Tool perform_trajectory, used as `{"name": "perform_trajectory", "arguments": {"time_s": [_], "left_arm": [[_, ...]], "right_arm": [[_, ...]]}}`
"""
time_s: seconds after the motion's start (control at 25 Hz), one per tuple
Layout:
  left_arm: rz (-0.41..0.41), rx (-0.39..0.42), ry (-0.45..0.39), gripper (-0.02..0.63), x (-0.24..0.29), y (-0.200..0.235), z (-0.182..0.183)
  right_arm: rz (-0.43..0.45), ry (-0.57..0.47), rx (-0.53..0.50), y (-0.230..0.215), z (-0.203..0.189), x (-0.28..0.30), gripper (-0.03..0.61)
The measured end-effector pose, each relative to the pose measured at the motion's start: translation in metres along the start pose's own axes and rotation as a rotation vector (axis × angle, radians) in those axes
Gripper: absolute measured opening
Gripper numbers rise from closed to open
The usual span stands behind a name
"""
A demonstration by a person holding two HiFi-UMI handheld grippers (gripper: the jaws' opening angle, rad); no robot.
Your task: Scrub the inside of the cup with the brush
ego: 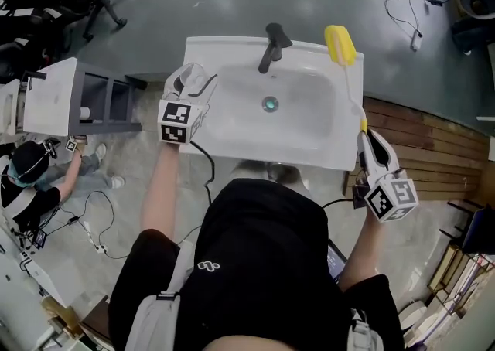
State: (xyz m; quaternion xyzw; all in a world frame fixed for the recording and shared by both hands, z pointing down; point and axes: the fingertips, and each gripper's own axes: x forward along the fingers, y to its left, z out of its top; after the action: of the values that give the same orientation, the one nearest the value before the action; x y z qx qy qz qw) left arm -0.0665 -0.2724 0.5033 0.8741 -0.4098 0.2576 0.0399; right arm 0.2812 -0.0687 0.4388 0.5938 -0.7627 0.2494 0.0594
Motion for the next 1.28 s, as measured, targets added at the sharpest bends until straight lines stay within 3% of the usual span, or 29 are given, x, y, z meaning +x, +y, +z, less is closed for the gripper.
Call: {"name": "perform_trajectory", "arguments": {"time_s": [0.52, 0.76, 0.88, 1.28], "left_arm": [[-0.048, -0.052, 0.006, 0.285, 0.047, 0.054, -0.033], [-0.084, -0.005, -0.008, 0.285, 0.069, 0.060, -0.042], [-0.088, 0.014, -0.008, 0.285, 0.081, 0.060, -0.046], [-0.077, -0.046, -0.075, 0.285, 0.102, 0.070, -0.040]], "right_arm": [[-0.139, -0.040, 0.063, 0.040, 0.002, 0.045, 0.051], [-0.193, -0.054, 0.069, 0.051, 0.000, 0.055, 0.051], [-0.205, -0.058, 0.071, 0.052, 0.001, 0.057, 0.051], [-0.227, -0.050, 0.042, 0.062, 0.007, 0.065, 0.052]]}}
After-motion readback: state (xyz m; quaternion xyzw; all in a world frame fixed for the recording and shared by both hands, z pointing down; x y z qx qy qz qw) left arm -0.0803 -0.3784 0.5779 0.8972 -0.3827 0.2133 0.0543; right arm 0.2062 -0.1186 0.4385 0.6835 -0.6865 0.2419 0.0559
